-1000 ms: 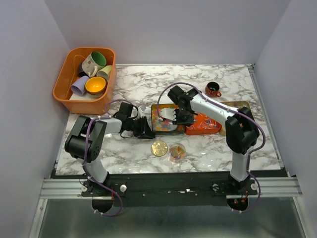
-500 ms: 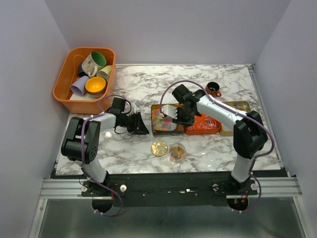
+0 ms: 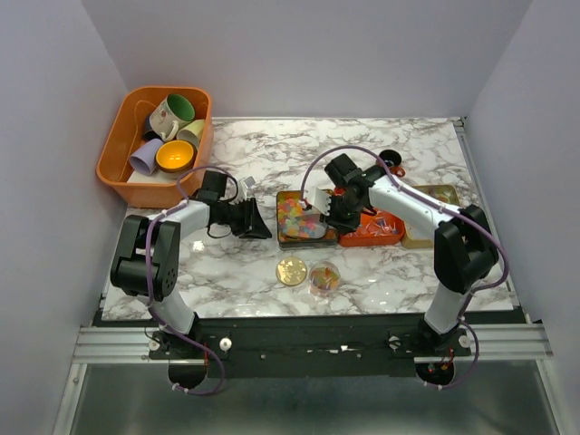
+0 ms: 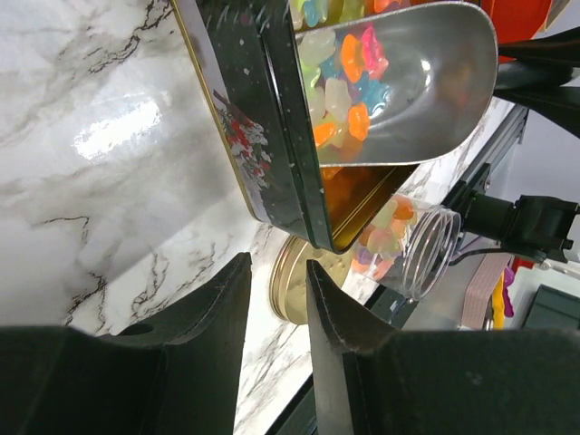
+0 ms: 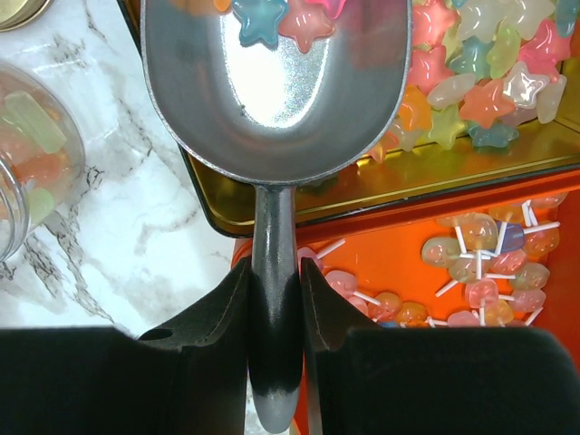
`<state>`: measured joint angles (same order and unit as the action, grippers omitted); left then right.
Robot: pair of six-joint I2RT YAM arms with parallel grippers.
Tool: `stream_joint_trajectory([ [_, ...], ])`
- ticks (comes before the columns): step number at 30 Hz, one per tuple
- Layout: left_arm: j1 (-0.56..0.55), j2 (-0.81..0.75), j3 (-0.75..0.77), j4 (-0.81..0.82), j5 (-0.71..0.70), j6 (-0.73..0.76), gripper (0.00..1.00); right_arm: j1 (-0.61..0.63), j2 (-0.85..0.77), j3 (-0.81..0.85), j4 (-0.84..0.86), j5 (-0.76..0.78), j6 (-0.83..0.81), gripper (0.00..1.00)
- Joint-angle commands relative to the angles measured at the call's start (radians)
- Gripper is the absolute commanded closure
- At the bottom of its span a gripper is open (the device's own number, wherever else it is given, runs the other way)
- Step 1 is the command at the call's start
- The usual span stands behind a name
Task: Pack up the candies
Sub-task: Scoop the fake candies from the storage box.
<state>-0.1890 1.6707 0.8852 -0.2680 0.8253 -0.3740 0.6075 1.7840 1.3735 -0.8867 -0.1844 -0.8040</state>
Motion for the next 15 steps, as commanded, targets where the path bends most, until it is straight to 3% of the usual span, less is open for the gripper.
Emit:
stream_joint_trajectory([
  [1, 0.006, 0.015, 0.02, 0.001, 0.029, 0.001, 0.6, 0.003, 0.031, 0.041, -0.057, -0.09, -0.001, 0.82],
  [4, 0.006, 0.021, 0.02, 0.01, 0.031, -0.011, 0.6, 0.001, 0.044, 0.062, -0.096, -0.113, -0.009, 0.7],
  [11, 0.006, 0.034, 0.02, 0.016, 0.028, -0.019, 0.6, 0.001, 0.113, 0.105, -0.167, -0.115, -0.004, 0.66],
  [14, 0.006, 0.044, 0.024, 0.019, 0.026, -0.023, 0.6, 0.001, 0.138, 0.121, -0.19, -0.118, 0.003, 0.68],
  [15, 0.006, 0.046, 0.027, 0.019, 0.028, -0.023, 0.6, 0.001, 0.147, 0.124, -0.196, -0.122, 0.003, 0.88],
])
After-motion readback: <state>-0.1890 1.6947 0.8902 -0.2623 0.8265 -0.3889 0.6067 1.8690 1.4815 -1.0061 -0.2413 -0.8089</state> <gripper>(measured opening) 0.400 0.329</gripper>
